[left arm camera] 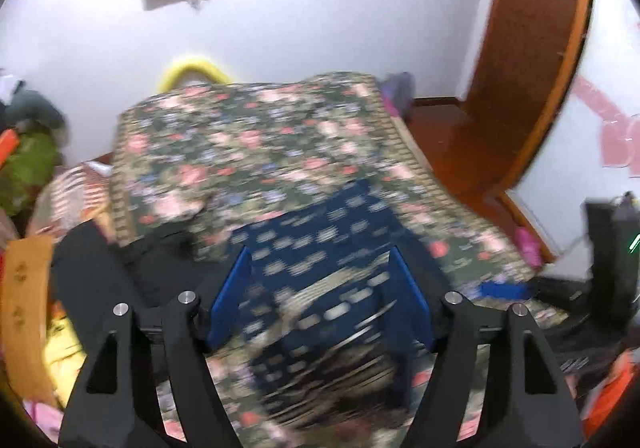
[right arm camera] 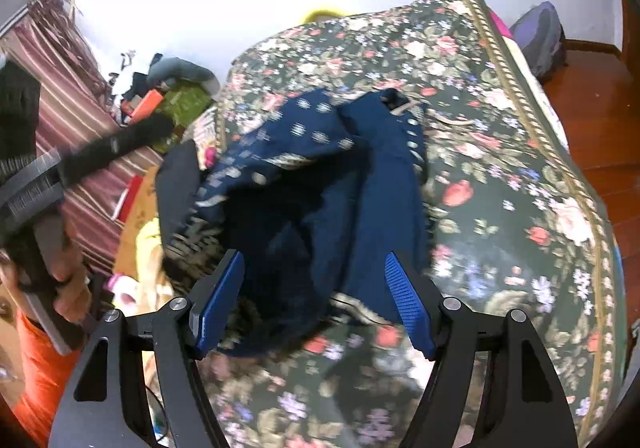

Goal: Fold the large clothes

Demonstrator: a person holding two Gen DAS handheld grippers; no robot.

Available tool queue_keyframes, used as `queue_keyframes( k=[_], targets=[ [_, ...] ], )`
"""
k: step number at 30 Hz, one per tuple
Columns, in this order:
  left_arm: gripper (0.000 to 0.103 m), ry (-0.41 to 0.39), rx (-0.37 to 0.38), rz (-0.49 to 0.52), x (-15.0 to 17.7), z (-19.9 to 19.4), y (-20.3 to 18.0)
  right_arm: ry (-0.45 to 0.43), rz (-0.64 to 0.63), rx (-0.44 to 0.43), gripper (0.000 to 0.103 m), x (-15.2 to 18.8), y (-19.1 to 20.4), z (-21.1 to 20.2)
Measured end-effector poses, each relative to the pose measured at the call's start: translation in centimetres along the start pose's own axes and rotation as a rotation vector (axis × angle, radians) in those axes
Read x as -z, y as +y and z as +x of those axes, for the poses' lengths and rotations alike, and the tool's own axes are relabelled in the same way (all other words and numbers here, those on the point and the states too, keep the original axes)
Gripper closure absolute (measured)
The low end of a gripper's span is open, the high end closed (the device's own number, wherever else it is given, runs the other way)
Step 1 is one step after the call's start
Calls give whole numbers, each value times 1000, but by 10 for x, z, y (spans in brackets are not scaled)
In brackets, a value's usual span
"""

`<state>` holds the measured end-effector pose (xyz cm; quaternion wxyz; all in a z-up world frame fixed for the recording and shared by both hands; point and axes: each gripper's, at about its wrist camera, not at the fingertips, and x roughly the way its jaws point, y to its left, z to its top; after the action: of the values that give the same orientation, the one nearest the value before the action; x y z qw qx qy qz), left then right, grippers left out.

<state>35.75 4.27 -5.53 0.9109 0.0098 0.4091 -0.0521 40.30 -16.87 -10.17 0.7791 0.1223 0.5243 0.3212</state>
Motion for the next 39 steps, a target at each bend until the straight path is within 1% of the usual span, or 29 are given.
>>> queue_keyframes(
  k=[3, 5, 7, 10, 13, 15, 17, 18, 19, 23, 26, 30, 31, 33, 36, 37, 38, 39],
  targets=[
    [33, 40, -68, -23, 27, 0, 29, -7, -17, -15, 30, -6, 21, 5],
    [33, 67, -109, -36, 47, 2, 46, -20, -22, -14, 24, -11, 35, 10],
    [33, 91, -124, -53, 63, 5, 59, -29, -26, -11, 21, -14, 47, 15],
    [33, 115, -109, -106, 85, 10, 78, -16, -33, 2, 20, -17, 65, 31],
    [33, 138, -82, -154, 100, 19, 89, 18, -34, 30, 20, -16, 70, 50],
    [33, 152, -63, -176, 108, 25, 93, 26, -41, 85, 20, -13, 66, 60],
    [33, 164, -40, -198, 116, 30, 94, 15, -58, 160, 20, -10, 57, 66],
    [33, 167, -33, -204, 118, 31, 93, 15, -59, 171, 20, -9, 51, 68],
    [33, 167, -26, -210, 120, 33, 92, 24, -48, 159, 20, -8, 38, 71],
    [33, 167, 5, -235, 127, 41, 90, 76, 55, 18, 20, -11, -1, 79],
    [33, 181, 30, -249, 132, 50, 87, 110, 110, -28, 20, -14, -20, 88],
    [33, 188, 49, -265, 135, 60, 83, 130, 150, -82, 20, -14, -30, 98],
    [33, 188, 58, -271, 136, 62, 82, 127, 148, -90, 18, -14, -28, 97],
    [33, 185, 72, -281, 136, 64, 79, 123, 139, -90, 18, -13, -24, 96],
    [33, 174, 73, -283, 134, 65, 74, 114, 89, -80, 20, -13, -11, 95],
    [33, 171, 69, -283, 134, 65, 72, 114, 72, -84, 28, -13, -8, 94],
    [33, 168, 65, -283, 133, 65, 71, 116, 66, -93, 43, -14, -6, 96],
    [33, 164, 63, -284, 133, 65, 70, 128, 64, -109, 51, -15, -5, 96]
  ],
)
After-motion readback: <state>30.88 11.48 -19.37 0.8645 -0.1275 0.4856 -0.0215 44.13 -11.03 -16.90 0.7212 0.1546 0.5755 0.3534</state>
